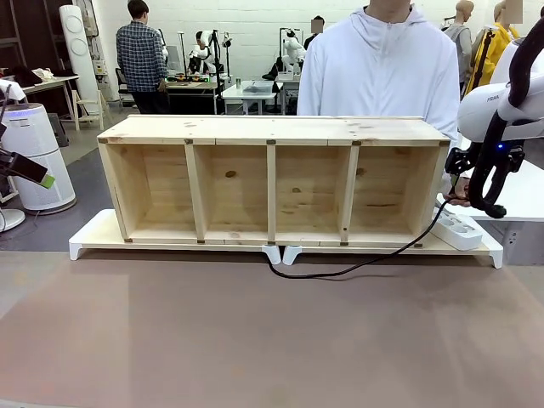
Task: Perform cable management.
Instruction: Release the Power Cable when the human grasps it.
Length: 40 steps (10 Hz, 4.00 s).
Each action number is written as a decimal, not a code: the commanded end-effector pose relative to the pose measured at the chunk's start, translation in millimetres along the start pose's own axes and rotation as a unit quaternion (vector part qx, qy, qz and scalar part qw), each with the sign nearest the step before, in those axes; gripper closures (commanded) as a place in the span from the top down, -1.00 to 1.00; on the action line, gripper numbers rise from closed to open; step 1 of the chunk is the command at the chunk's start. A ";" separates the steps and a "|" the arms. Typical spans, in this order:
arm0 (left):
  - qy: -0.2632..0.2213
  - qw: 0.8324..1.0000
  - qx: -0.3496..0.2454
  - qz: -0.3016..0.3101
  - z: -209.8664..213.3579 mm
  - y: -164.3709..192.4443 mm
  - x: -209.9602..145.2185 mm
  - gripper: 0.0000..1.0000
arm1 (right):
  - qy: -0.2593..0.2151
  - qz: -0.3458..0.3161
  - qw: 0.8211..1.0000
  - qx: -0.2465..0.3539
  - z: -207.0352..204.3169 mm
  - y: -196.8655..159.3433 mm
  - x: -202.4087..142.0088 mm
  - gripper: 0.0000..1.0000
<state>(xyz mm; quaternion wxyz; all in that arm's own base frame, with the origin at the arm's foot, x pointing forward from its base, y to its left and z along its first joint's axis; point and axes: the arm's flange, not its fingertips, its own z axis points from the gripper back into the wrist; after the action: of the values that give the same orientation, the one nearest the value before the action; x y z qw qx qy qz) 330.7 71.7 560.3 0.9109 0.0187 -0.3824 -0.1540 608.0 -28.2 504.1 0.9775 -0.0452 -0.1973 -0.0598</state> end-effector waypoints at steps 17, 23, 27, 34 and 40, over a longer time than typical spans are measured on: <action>0.002 1.000 -0.001 0.002 0.0 1.0 -0.8 1.00 | 0.001 0.000 1.000 0.000 -0.4 -0.2 -0.2 0.95; 0.002 1.000 -0.001 0.002 0.0 1.0 -0.8 1.00 | 0.001 0.000 1.000 0.000 -0.4 -0.2 -0.2 0.95; 0.002 1.000 -0.001 0.002 0.0 1.0 -0.8 1.00 | 0.001 0.000 1.000 0.000 -0.4 -0.2 -0.2 0.95; 0.002 1.000 -0.001 0.002 0.0 1.0 -0.8 1.00 | 0.001 0.000 1.000 0.000 -0.4 -0.2 -0.2 0.95; 0.002 1.000 -0.001 0.002 0.0 1.0 -0.8 1.00 | 0.001 0.000 1.000 0.000 -0.4 -0.2 -0.2 0.95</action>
<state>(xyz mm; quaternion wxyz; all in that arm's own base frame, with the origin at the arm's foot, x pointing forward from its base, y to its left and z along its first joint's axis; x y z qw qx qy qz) 330.7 71.7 560.3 0.9109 0.0187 -0.3824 -0.1540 608.0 -28.5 504.1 0.9775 -0.0453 -0.1973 -0.0601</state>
